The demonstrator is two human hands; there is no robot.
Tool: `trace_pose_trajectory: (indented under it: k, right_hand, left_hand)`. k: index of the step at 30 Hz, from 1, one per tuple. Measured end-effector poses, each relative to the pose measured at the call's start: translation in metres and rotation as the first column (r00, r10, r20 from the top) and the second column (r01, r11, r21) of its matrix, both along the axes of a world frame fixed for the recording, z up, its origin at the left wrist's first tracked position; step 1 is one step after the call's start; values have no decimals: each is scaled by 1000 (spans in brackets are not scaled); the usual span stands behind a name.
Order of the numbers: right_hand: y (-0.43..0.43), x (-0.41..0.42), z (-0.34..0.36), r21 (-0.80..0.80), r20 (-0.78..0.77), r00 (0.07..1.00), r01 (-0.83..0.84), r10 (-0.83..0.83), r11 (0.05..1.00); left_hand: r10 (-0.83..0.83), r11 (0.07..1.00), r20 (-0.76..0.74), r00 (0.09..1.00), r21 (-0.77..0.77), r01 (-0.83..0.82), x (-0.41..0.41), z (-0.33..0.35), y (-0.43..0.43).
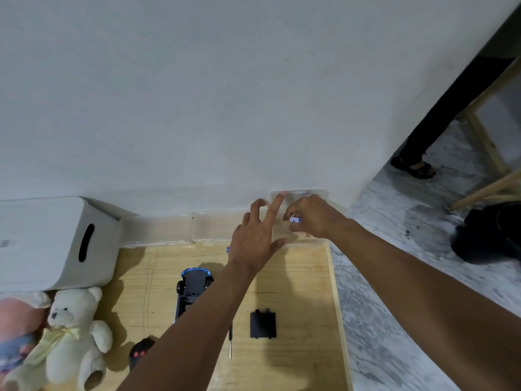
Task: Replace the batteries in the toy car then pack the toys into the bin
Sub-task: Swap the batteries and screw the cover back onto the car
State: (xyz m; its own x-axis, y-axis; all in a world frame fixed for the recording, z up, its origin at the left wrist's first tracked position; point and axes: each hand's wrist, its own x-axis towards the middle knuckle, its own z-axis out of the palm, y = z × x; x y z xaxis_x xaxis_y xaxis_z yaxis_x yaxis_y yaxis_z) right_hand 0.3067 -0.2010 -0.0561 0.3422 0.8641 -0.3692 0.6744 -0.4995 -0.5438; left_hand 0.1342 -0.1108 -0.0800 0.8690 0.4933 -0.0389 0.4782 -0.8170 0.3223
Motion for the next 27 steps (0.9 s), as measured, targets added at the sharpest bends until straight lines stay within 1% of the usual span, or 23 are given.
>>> trace_pose_trajectory:
  k: [2,6,9,11,12,14,15,17,19,22,24,27]
  right_hand:
    - [1,-1,-4,-20,13,1000,-21,22,1000]
    - [1,0,-6,-65,-7,1000,-8,8,998]
    - [4,1,-1,-43,48,999,-3,5,999]
    - [5,1,3,-40,122,992,1,4,999]
    - [4,0,5,-64,164,986,0,10,998]
    - [4,-3,8,-161,232,971,-13,51,987]
    - [4,-5,10,-206,236,969,-24,74,978]
    - [4,-6,12,-247,175,980,-48,93,968]
    - [5,-6,14,-224,74,993,-73,92,972]
    - [7,-6,12,-146,-34,992,-124,121,982]
    - [7,-6,9,-96,-30,988,-155,153,983]
    - [4,-8,-1,-63,66,976,-203,207,977]
  left_hand:
    - [2,1000,-6,1000,-2,-2,0,0,0]
    - [2,1000,-11,1000,10,-2,0,0,0]
    - [-2,1000,-4,1000,17,2,0,0,1]
    - [-6,1000,4,1000,21,6,-1,-1,1]
    - [-9,1000,2,1000,28,9,-1,-1,1]
    - [-17,999,-11,1000,38,17,-1,-2,1]
    - [-18,999,-14,1000,38,19,-1,-2,1]
    - [-16,999,-10,1000,44,17,-1,-2,1]
    - [-12,999,-5,1000,49,12,0,-2,1]
    - [-5,999,2,1000,40,5,0,-4,1]
    - [-4,1000,4,1000,31,4,0,-5,1]
    - [-8,1000,8,1000,21,8,0,-4,1]
